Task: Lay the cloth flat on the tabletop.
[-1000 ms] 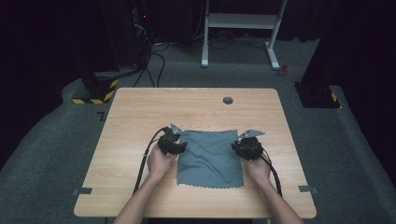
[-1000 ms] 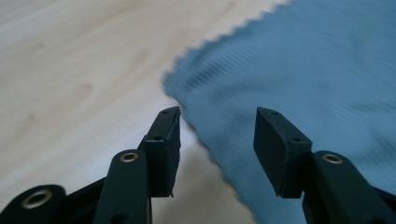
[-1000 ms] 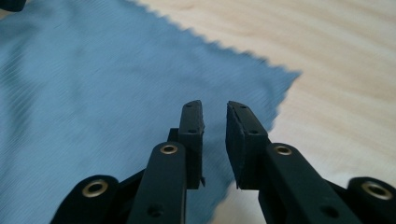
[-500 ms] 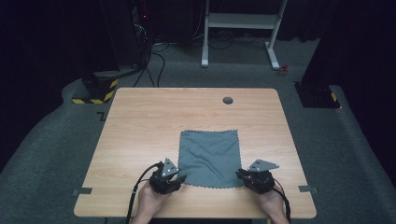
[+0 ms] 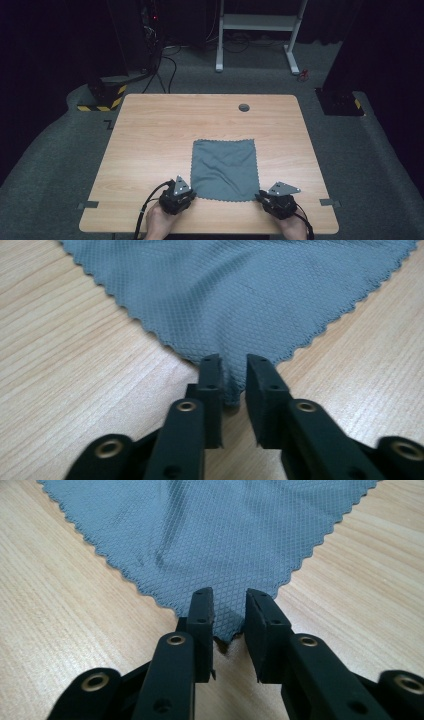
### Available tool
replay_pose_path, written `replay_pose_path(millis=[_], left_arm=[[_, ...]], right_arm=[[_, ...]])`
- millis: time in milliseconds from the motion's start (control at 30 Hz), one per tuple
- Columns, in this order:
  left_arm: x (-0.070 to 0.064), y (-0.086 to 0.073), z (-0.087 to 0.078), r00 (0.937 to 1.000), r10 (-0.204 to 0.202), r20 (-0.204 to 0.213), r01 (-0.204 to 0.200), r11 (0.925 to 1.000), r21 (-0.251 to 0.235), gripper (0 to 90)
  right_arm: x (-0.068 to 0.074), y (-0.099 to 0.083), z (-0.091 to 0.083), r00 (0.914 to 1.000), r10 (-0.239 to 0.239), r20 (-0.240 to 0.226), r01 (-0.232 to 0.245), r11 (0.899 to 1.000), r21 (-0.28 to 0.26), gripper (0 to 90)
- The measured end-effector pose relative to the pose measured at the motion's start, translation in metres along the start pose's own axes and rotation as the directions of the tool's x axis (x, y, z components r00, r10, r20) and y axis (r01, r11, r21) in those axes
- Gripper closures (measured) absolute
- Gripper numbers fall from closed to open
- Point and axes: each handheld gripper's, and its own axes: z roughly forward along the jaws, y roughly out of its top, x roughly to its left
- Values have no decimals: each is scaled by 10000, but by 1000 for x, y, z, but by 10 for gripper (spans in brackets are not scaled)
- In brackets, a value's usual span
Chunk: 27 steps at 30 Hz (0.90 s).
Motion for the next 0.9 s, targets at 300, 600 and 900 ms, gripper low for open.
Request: replay_pose_path(millis=[300, 600, 900], left_arm=[[2, 7, 2, 9995, 58, 299, -70, 9992, 394, 895], [10, 1, -12, 9914, -555, 1182, 522, 9982, 309, 897], [5, -3, -15, 9908, -501, 1256, 383, 9948, 945, 856]], right_arm=[[2, -1, 0, 9996, -192, -226, 191, 9998, -67, 893], [2, -1, -4, 9991, -147, -401, 148, 9999, 36, 900], [8, -2, -10, 9970, -307, -713, 336, 9986, 402, 858]])
